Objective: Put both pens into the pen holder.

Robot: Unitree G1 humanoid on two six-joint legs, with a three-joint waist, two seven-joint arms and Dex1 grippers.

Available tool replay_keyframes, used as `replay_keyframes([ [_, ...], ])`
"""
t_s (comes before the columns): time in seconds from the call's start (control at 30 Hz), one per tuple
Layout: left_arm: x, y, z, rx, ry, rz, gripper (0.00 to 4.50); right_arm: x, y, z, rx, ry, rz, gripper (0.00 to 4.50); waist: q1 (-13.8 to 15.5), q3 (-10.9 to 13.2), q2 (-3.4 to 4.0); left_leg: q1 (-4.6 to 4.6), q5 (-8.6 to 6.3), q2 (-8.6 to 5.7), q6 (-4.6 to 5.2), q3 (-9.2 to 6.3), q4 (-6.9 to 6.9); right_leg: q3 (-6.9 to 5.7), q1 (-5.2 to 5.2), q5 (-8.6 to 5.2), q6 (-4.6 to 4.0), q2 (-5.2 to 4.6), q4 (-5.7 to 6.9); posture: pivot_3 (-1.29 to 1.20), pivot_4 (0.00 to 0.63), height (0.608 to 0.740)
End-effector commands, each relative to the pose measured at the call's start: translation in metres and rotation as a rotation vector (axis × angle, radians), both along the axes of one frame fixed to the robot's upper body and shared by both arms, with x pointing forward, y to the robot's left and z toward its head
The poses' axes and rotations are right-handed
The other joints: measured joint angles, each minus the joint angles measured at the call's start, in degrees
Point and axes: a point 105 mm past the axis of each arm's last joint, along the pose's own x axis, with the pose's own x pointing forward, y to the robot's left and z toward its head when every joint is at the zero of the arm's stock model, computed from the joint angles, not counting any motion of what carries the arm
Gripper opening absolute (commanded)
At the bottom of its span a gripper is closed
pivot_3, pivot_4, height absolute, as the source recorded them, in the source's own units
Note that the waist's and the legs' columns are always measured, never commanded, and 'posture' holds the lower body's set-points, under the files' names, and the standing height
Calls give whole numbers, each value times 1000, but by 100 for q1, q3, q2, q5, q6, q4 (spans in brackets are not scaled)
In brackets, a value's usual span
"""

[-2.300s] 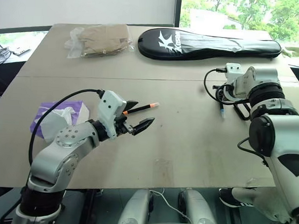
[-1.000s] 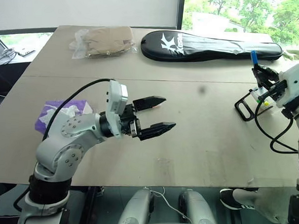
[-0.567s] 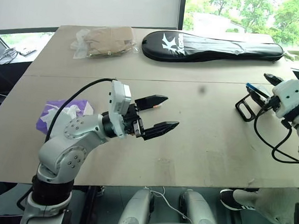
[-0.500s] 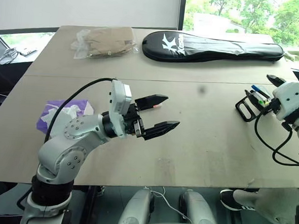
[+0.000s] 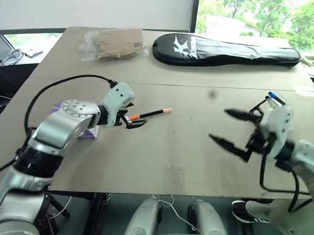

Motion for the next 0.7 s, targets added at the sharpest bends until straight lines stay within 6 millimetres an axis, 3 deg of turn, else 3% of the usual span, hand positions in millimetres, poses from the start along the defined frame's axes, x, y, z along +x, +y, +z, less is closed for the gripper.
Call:
replay_keyframes([
  [0.03, 10, 9, -11, 89, 35, -43, 4500, -6, 5, 0, -25, -12, -6, 4467, -1, 2, -5, -1, 0, -1, 0, -1, 1, 0, 0, 0, 0, -5, 0, 0, 150, 740],
  [0.13, 17, 5, -14, 83, 75, -93, 3698, -6, 3, -7, -8, 21, -47, 4500, 22, 0, -7, -3, 1, 0, -1, -12, 1, -10, -1, 0, 0, -23, 0, 0, 150, 740],
  [0.27, 17, -10, -10, -6, 100, -177, 2186, -2, 1, -13, 39, 64, -101, 4500, 24, -2, -4, -2, 1, 1, -2, -26, 2, -16, 4, -1, -1, -22, 3, 0, 150, 740],
  [0.33, 14, -16, -8, -57, 103, -215, 1668, -1, 3, -15, 81, 99, -120, 4500, 22, -2, -5, 0, 1, 0, -1, -24, 2, -17, 8, -1, -1, -24, 1, 0, 150, 740],
  [0.37, 12, -21, -4, -103, 96, -232, 1413, 0, 6, -15, 122, 127, -127, 4500, 21, -2, -5, -1, 0, 0, -1, -24, 4, -18, 8, -1, -1, -24, 1, 0, 150, 740],
  [0.47, 8, -35, 13, -202, 19, -297, 92, 3, 15, -16, 224, 220, -138, 4500, -2, 0, -7, -9, 1, -1, -1, -28, 5, -12, 5, 0, -1, -30, -1, 0, 150, 740],
  [0.7, -34, -83, 50, -370, -146, -507, 92, 36, 45, -15, 447, 502, -175, 4500, -44, 4, -14, -14, 2, 9, -3, -25, 1, 8, -9, 2, -5, -28, 4, 0, 150, 740],
])
